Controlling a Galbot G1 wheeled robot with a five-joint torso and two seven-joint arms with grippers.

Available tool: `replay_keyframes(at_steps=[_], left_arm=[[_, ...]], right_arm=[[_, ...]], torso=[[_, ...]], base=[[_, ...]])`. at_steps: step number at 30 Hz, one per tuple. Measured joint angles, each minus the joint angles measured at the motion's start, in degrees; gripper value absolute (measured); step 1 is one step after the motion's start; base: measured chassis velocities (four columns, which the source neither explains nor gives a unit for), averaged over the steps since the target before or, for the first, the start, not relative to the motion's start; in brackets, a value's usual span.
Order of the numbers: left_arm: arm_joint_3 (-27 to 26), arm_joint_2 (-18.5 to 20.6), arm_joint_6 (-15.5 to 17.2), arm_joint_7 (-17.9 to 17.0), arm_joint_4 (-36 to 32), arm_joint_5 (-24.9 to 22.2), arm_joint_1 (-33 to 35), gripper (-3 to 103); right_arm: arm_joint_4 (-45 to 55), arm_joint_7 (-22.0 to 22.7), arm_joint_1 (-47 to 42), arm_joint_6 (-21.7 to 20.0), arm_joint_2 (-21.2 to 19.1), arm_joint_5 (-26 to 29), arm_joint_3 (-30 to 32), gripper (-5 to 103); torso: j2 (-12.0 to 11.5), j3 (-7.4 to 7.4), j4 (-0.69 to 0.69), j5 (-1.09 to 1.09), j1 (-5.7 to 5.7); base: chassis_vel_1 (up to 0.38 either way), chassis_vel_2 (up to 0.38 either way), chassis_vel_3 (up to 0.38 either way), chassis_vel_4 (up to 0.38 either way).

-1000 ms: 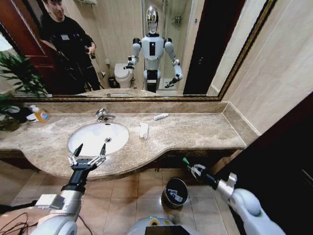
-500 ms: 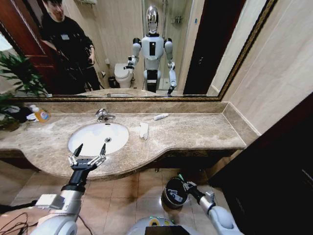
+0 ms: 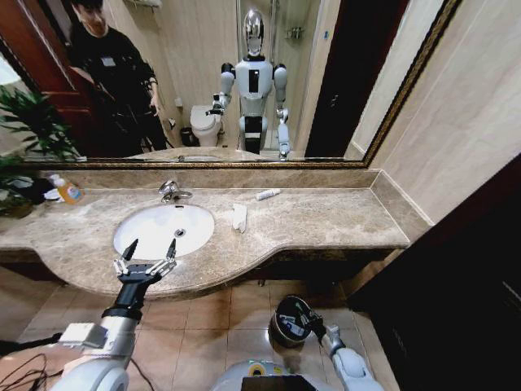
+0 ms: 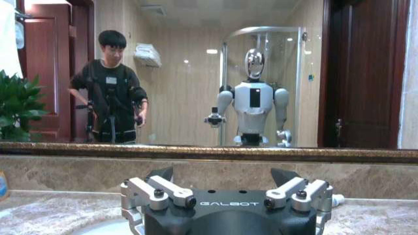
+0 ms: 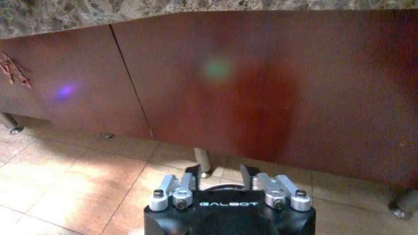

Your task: Pick up the trash from the sink and place it in the trash bin.

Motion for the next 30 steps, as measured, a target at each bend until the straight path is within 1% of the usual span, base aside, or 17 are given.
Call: replay_keyframes(at_steps=[1,3,7,8,12,14,15,16,17,19,20,22,25,26,28,30], left_arm=[[0.0,0.0,0.0,0.0,0.0,0.0,0.0,100],[0.0,0.0,0.0,0.0,0.0,0.0,0.0,100],[0.0,0.0,0.0,0.0,0.0,0.0,0.0,100],[0.0,0.0,0.0,0.0,0.0,0.0,0.0,100],[0.0,0.0,0.0,0.0,0.0,-0.01,0.0,100],[0.0,0.0,0.0,0.0,0.0,0.0,0.0,100],[0.0,0.0,0.0,0.0,0.0,0.0,0.0,100],[0.0,0.0,0.0,0.0,0.0,0.0,0.0,100],[0.0,0.0,0.0,0.0,0.0,0.0,0.0,100],[0.0,0.0,0.0,0.0,0.0,-0.01,0.0,100],[0.0,0.0,0.0,0.0,0.0,-0.01,0.0,100],[0.0,0.0,0.0,0.0,0.0,-0.01,0.0,100],[0.0,0.0,0.0,-0.01,0.0,0.0,0.0,100],[0.0,0.0,0.0,-0.01,0.0,0.0,0.0,100],[0.0,0.0,0.0,0.0,0.0,0.0,0.0,100],[0.0,0.0,0.0,0.0,0.0,0.0,0.0,100]], right_arm=[[0.12,-0.05,-0.01,-0.09,-0.16,0.13,-0.06,50],[0.24,-0.09,-0.01,-0.21,-0.26,0.25,-0.09,50],[1.21,-0.42,-0.46,-0.92,-0.8,0.71,-0.08,71],[1.21,-0.42,-0.46,-0.92,-0.8,0.71,-0.08,71],[5.08,-1.68,-2.74,-2.49,-1.58,1.4,0.1,93],[6.61,-1.8,-3.53,-2.97,-1.72,1.74,0.17,93],[8.32,-1.87,-4.47,-3.46,-1.89,2.08,0.35,97],[10.9,-1.98,-5.84,-4.14,-2.22,2.75,0.71,99],[10.9,-1.98,-5.84,-4.14,-2.22,2.75,0.71,99],[17.11,-2.0,-9.08,-4.37,-3.16,5.31,1.72,100],[17.11,-2.0,-9.08,-4.37,-3.16,5.31,1.72,100],[23.94,-2.28,-13.21,-3.48,-3.96,7.06,3.66,100],[33.08,-3.37,-18.51,-2.44,-3.59,9.9,7.4,100],[33.08,-3.37,-18.51,-2.44,-3.59,9.9,7.4,100],[39.55,-3.59,-21.41,-2.61,-2.84,12.15,9.74,100],[46.38,-2.84,-23.06,-4.03,-2.91,14.04,11.78,100]], torso=[[0.0,0.0,0.0,0.0,0.0],[0.0,0.0,0.0,0.0,0.0],[0.0,0.0,0.0,0.01,0.0],[0.0,0.0,0.0,0.01,0.0],[0.0,0.0,0.0,0.0,0.0],[0.0,0.0,0.0,0.01,0.0],[0.0,0.0,0.0,0.02,0.0],[0.0,0.0,0.0,0.01,0.0],[0.0,0.0,0.0,0.01,0.0],[0.0,0.0,0.0,0.02,0.0],[0.0,0.0,0.0,0.02,0.0],[0.0,0.0,0.0,0.01,0.0],[0.0,0.0,-0.01,0.0,0.0],[0.0,0.0,-0.01,0.0,0.0],[0.0,-0.01,-0.01,0.01,0.0],[0.0,-0.01,-0.01,-0.03,-0.01]], base=[[0.0,0.0,0.0,0.0],[0.0,0.0,0.0,0.0],[0.0,0.0,0.0,0.0],[0.0,0.0,0.0,0.0],[0.0,0.0,0.0,0.0],[0.0,0.0,0.0,0.0],[0.0,0.0,0.0,0.0],[0.0,0.0,0.0,0.0],[0.0,0.0,0.0,0.0],[0.0,0.0,0.0,0.0],[0.0,0.0,0.0,0.0],[0.0,0.0,0.0,0.0],[0.0,0.0,0.0,0.0],[0.0,0.0,0.0,0.0],[0.0,0.0,0.0,0.0],[0.0,0.0,0.0,0.0]])
